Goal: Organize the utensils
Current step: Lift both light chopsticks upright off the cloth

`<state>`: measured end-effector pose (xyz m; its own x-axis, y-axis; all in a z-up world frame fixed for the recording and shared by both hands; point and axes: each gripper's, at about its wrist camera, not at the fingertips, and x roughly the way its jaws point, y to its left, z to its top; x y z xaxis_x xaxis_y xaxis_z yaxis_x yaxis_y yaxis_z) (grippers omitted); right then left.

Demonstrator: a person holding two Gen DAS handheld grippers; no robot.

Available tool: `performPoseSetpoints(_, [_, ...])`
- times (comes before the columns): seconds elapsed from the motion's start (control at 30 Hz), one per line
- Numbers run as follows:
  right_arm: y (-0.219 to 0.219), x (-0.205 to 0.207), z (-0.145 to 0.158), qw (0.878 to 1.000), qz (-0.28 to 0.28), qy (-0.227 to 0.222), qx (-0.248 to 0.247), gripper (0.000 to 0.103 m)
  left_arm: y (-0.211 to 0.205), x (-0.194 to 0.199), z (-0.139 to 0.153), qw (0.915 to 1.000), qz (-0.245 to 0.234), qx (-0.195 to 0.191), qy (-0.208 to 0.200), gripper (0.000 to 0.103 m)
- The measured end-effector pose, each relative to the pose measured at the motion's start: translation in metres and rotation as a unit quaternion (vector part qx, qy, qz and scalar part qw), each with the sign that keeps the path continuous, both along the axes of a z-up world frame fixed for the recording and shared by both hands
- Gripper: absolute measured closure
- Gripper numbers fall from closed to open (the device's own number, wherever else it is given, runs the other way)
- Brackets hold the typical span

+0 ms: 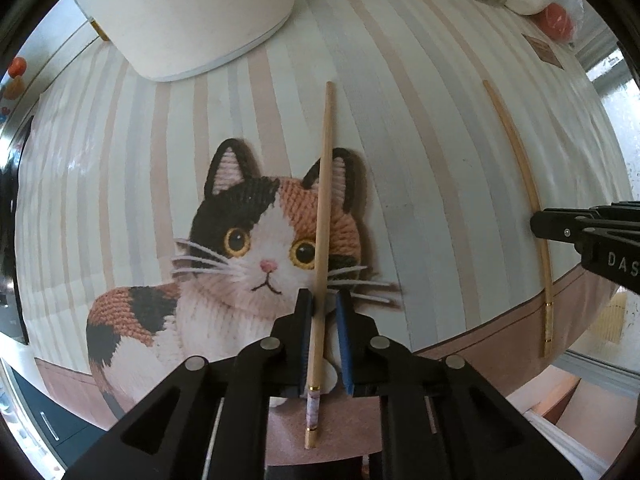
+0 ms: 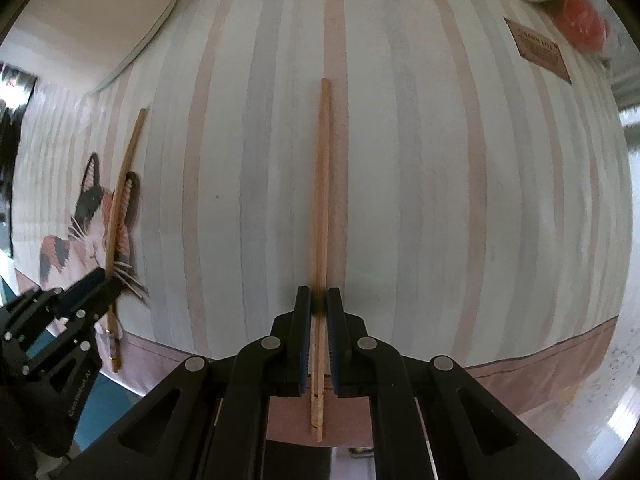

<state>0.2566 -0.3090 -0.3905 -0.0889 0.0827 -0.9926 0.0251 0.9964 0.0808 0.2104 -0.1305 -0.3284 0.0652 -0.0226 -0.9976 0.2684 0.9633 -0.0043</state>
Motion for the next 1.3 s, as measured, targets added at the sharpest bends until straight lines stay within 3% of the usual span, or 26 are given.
performPoseSetpoints(0.2, [0.022,0.003,0.0,0.999,0.024,-0.02,-0.025,0.095,-0.005,0.001,0.0,1.0,0.006,-0.005,-0.004,0.098])
performPoseSetpoints(0.47, [0.025,-0.007,0.016,0.997,-0.003,-0.064,0.032,0.096,0.009,-0.004,0.028,0.999,0.024,-0.024,-0.029,0.098])
performPoseSetpoints(0.8, [0.053,-0.012,0.04,0.993,-0.01,-0.1,0.064,0.096,0.026,-0.012,0.067,0.9965,0.029,-0.04,-0.068,0.098])
performPoseSetpoints(1.07, [0.059,-0.008,0.099,0.982,-0.02,-0.16,0.097,0.096,0.033,-0.014,0.116,0.9898,0.031,-0.078,-0.116,0.098])
performPoseSetpoints(1.3, [0.046,-0.006,0.176,0.964,-0.023,-0.237,0.118,0.096,0.03,-0.001,0.176,0.9777,0.029,-0.107,-0.179,0.098])
